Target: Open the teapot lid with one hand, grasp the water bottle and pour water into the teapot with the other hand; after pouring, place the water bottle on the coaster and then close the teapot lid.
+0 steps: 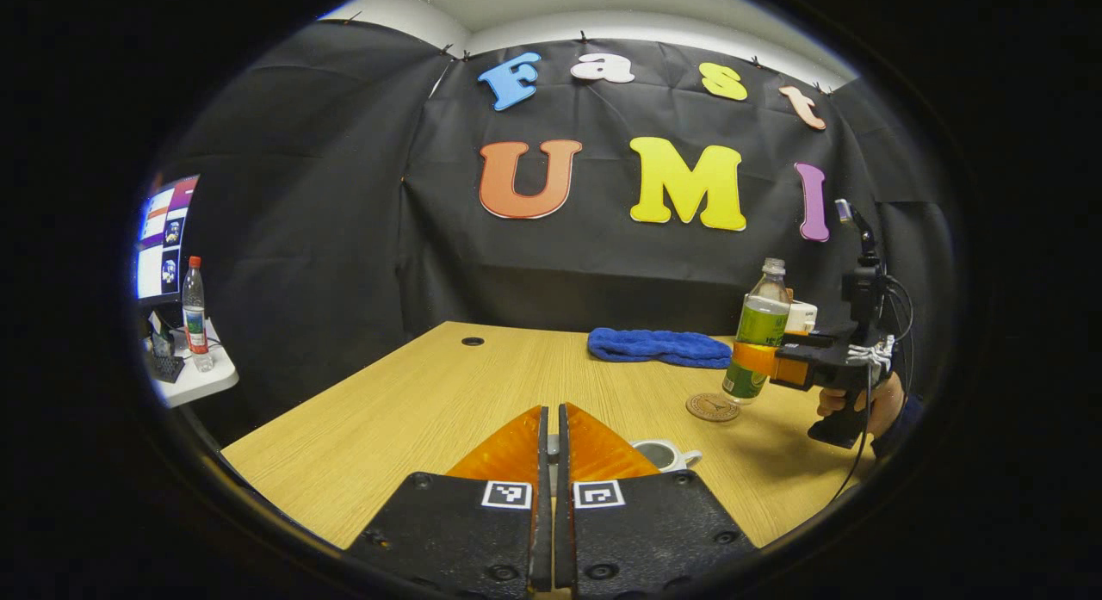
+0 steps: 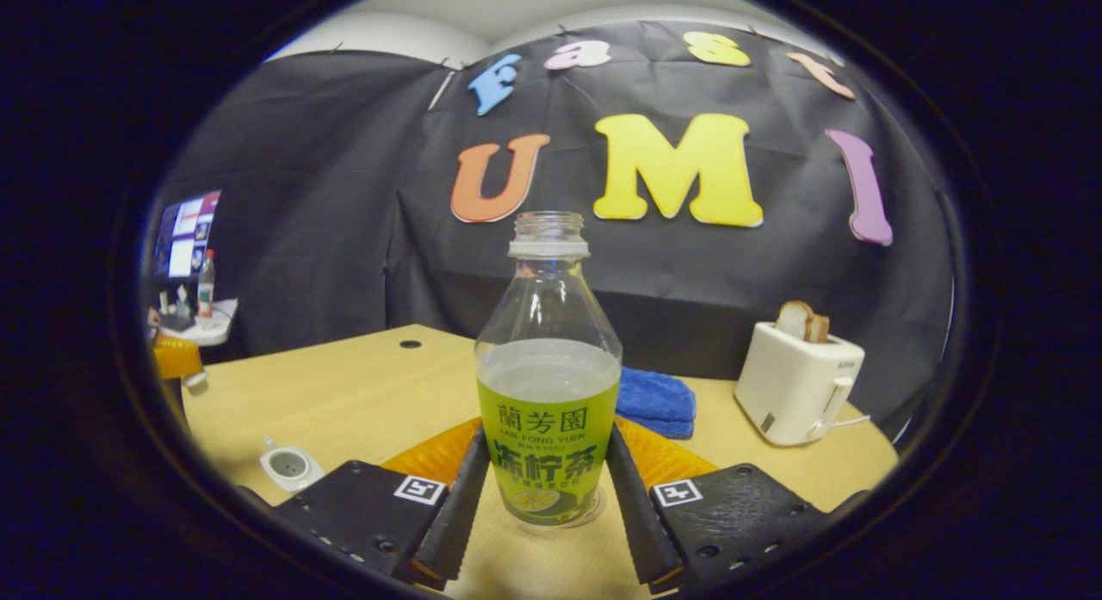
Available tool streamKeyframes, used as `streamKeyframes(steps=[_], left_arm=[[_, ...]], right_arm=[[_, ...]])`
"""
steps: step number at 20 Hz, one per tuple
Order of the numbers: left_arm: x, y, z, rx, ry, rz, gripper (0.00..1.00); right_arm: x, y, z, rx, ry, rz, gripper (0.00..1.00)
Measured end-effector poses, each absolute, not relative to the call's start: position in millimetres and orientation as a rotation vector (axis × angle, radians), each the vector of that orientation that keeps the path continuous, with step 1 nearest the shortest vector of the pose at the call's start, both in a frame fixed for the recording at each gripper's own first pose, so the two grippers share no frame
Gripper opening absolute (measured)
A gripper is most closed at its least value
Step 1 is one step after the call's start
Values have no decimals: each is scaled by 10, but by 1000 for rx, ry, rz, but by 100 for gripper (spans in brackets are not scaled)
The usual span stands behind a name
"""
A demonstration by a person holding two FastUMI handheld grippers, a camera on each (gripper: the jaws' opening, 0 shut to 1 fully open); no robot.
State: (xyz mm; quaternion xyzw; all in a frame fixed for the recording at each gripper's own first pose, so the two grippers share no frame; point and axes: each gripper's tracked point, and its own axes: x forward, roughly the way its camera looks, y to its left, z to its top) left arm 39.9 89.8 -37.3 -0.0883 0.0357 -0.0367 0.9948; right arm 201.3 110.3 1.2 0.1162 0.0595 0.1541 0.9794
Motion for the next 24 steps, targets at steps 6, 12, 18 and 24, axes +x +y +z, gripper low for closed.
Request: streamKeyframes(steps=[6, 12, 18, 24], left_arm=[[464, 850, -384, -168, 76, -81, 4], [457, 865, -475, -171, 99, -82, 4], [443, 836, -501, -166, 107, -85, 4], [443, 727, -414, -156, 91, -101, 4]], right_arm=[[2342, 1089, -175, 275, 173, 272, 72], [2475, 1153, -349, 213, 193, 269, 72], [2467, 1137, -369, 213, 200, 267, 79], [2214, 1042, -317, 212, 208, 287, 94]])
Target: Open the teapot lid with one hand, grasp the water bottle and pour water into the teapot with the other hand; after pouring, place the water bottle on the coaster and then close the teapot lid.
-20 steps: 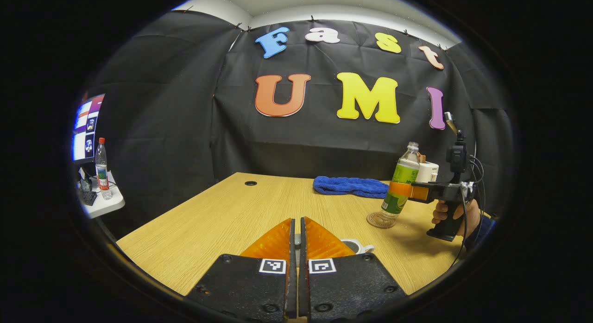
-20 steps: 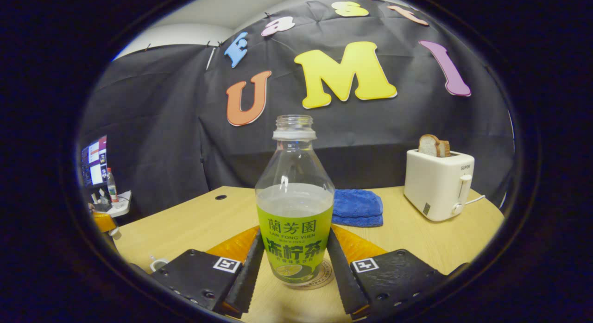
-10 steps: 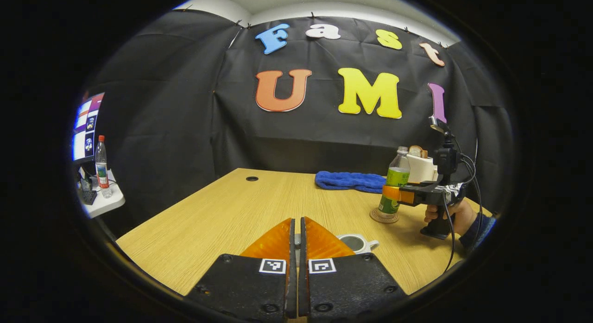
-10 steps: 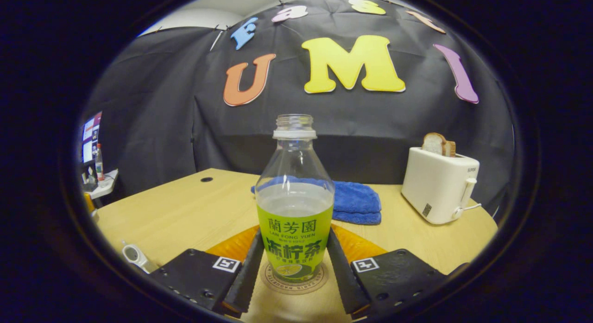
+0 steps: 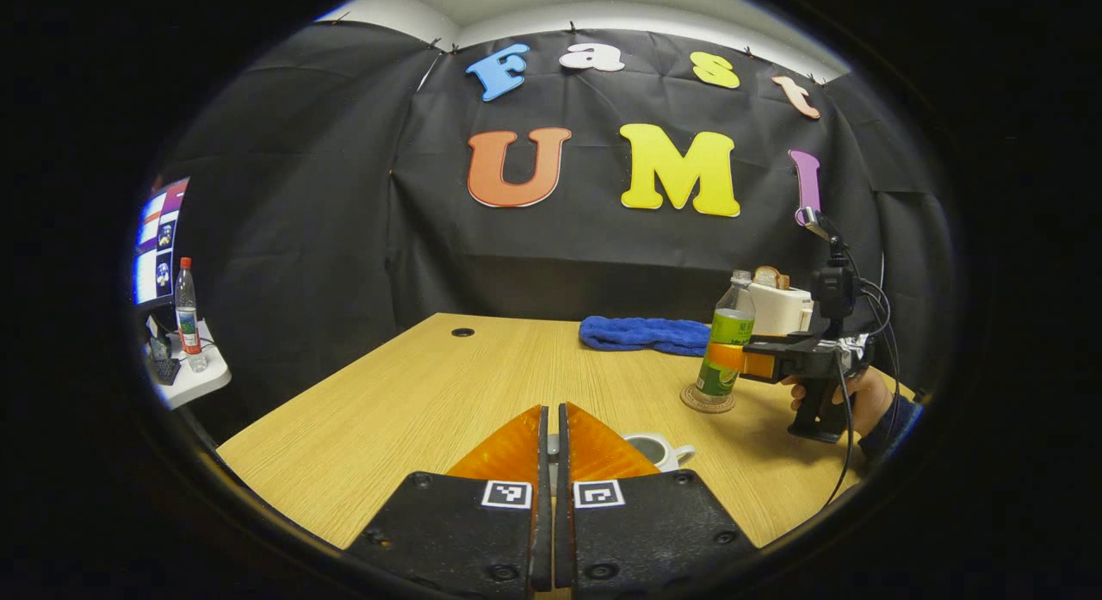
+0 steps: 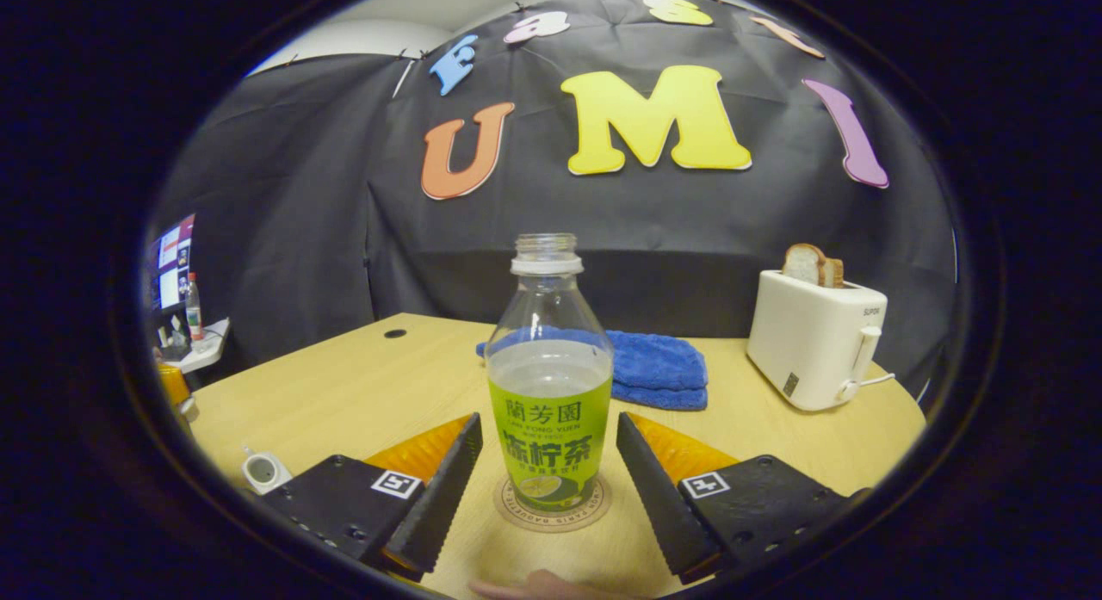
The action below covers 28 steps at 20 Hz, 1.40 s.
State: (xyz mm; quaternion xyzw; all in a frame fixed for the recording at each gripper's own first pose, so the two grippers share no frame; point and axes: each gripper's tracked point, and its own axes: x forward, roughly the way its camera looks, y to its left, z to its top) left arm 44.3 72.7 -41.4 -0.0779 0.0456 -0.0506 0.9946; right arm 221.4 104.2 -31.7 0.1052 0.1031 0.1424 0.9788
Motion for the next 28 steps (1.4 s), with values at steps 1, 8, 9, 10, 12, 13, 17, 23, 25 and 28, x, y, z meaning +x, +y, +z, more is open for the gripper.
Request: streamKeyframes(steps=[1, 8, 9, 10, 12, 13, 17, 23, 25, 28], left_arm=[[455, 677, -387, -166, 84, -118, 4], [593, 301, -292, -168, 52, -187, 4], [621, 250, -297, -164, 50, -191, 4], [645, 207, -309, -160, 48, -194, 4], [700, 132, -365, -149, 51, -194, 4], [726, 96, -414, -144, 60, -193, 4], [796, 8, -556, -124, 80, -189, 4], [887, -13, -644, -127, 98, -177, 4], [923, -29, -711, -124, 115, -173, 4], [940, -51, -791, -104, 127, -159, 4]], right_arm=[[2138, 971, -307, 219, 202, 274, 94], [1485, 541, -360, 266, 164, 242, 94], [1384, 464, -354, 272, 156, 238, 94], [1287, 394, -348, 272, 144, 232, 94], [1121, 223, -321, 263, 118, 205, 94], [1051, 145, -296, 257, 106, 195, 94], [867, -67, -242, 256, 67, 173, 94], [772, -132, -333, 279, 82, 179, 94], [741, -157, -384, 278, 89, 176, 94], [721, -217, -451, 275, 97, 162, 94]])
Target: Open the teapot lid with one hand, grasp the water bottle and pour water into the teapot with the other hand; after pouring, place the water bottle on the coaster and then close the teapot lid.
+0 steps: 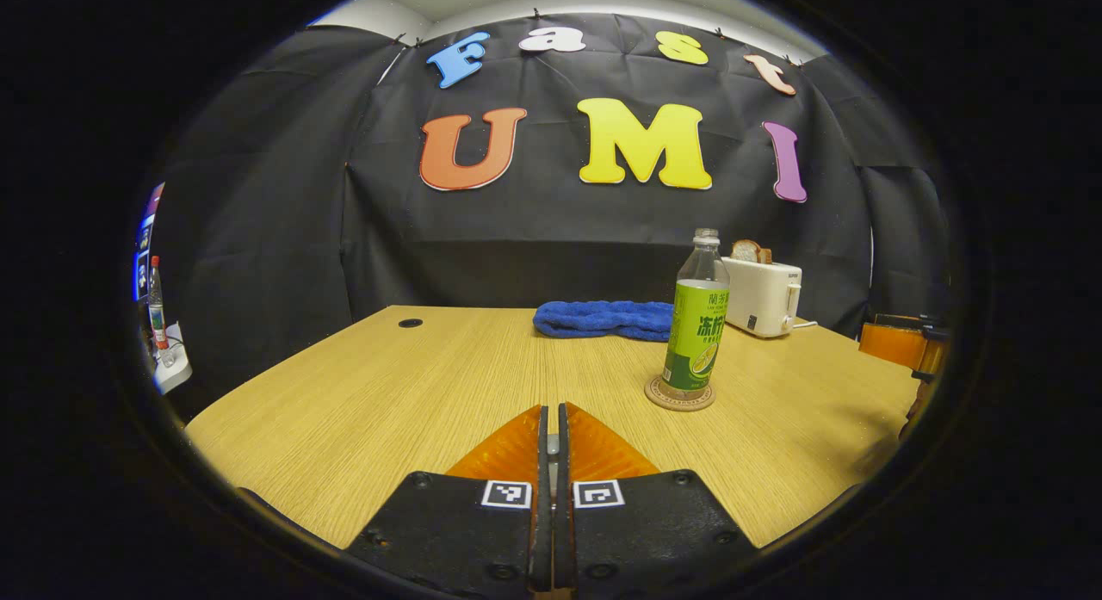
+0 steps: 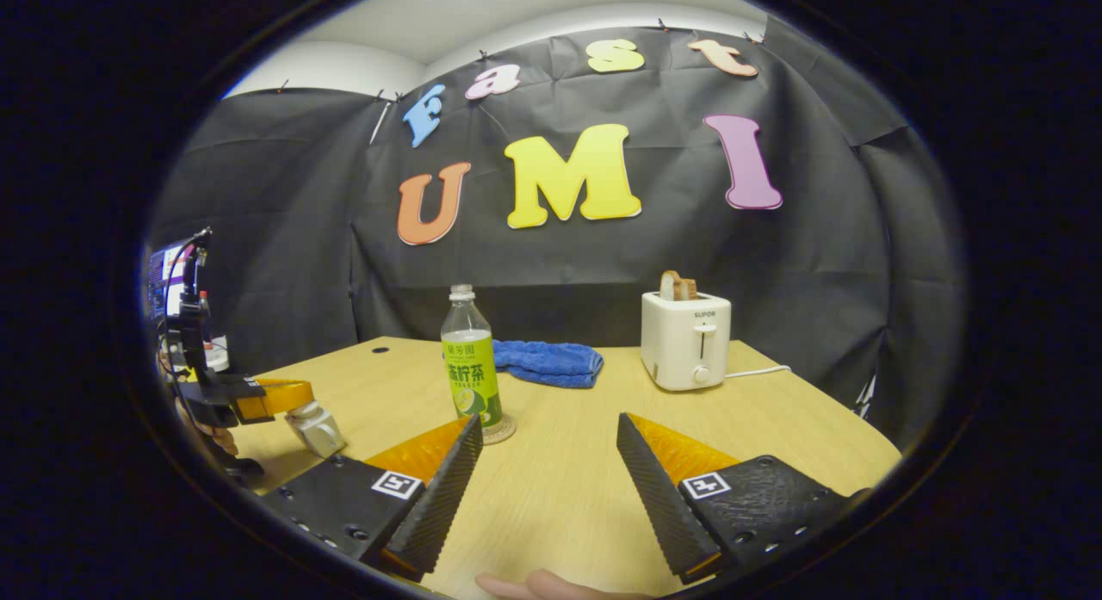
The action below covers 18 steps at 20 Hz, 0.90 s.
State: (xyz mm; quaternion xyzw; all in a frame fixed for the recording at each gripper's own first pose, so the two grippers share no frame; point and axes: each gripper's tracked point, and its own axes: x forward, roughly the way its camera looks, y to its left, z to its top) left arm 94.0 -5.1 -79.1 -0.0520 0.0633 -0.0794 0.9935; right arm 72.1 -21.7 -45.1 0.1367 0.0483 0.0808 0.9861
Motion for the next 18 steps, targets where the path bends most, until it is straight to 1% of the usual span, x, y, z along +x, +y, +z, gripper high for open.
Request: streamKeyframes(steps=[5, 7, 8, 9, 10, 11, 12, 13, 14, 15, 16, 18], left_arm=[[934, -52, -802, -105, 125, -151, 6], [956, -84, -807, -117, 139, -159, 9], [947, -79, -798, -126, 147, -158, 13], [938, -57, -761, -130, 144, -148, 19], [918, -25, -699, -128, 136, -135, 29], [909, -14, -640, -128, 127, -126, 34], [878, -25, -583, -132, 119, -130, 47], [829, -41, -505, -139, 108, -134, 57], [785, -44, -416, -144, 93, -137, 72], [743, -51, -324, -148, 79, -137, 73], [673, -43, -227, -150, 65, -136, 79], [545, -7, -37, -148, 37, -125, 83]], right_arm=[[694, -275, -488, 275, 108, 151, 94], [653, -290, -471, 273, 104, 147, 94], [622, -302, -458, 270, 100, 144, 94], [598, -318, -432, 268, 95, 141, 94], [571, -334, -413, 265, 91, 136, 94], [536, -356, -382, 262, 86, 131, 94], [479, -383, -364, 257, 83, 124, 94], [421, -413, -321, 253, 76, 118, 94], [368, -438, -263, 248, 63, 109, 94], [308, -473, -196, 243, 49, 100, 94], [242, -506, -117, 241, 33, 91, 94], [118, -544, 30, 236, 7, 79, 94]])
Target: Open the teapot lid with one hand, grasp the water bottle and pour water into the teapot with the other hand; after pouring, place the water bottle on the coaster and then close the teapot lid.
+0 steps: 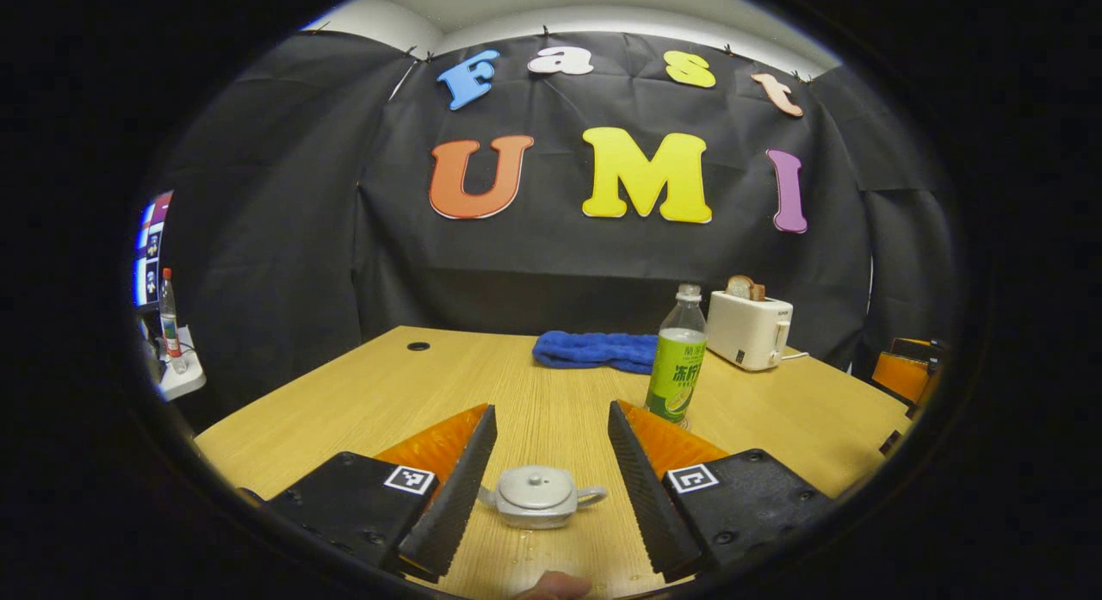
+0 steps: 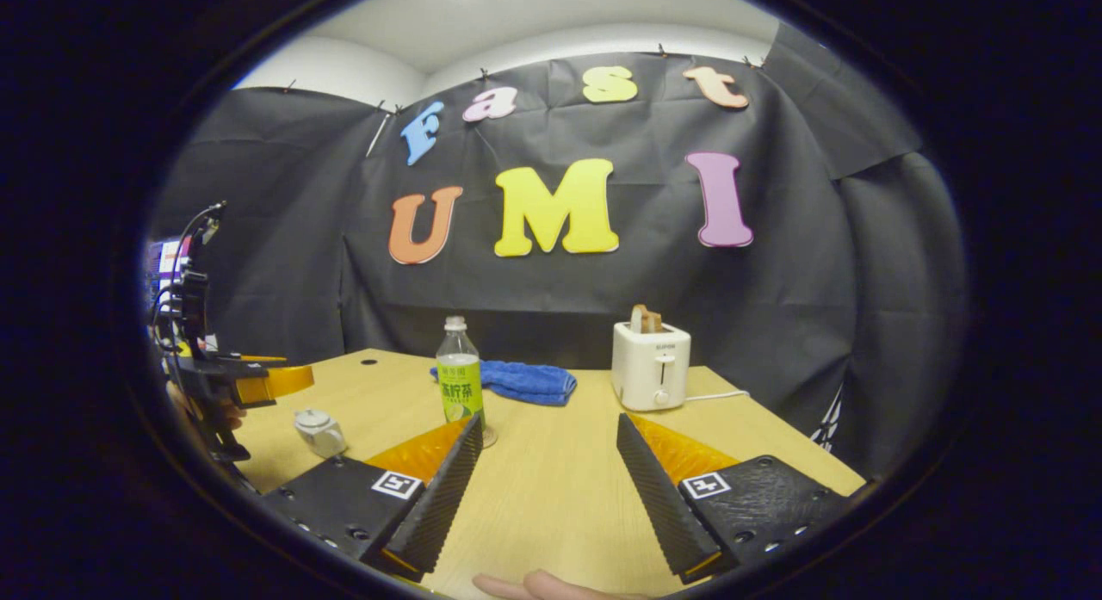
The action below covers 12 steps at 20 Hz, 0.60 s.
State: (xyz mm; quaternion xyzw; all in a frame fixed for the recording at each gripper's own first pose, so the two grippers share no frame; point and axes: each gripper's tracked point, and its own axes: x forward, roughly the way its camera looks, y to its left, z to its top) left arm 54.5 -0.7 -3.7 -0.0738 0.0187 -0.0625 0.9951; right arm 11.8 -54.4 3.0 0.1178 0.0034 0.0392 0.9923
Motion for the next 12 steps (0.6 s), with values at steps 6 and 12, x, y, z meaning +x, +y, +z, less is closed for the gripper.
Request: streamKeyframes(steps=[6, 12], left_arm=[[51, -1, 406, -97, -35, -118, 99], [-388, -61, 463, -86, -57, -121, 98]], right_arm=[[-224, -758, 252, 229, -37, 3, 94], [-478, -900, 56, 253, 27, -63, 93]])
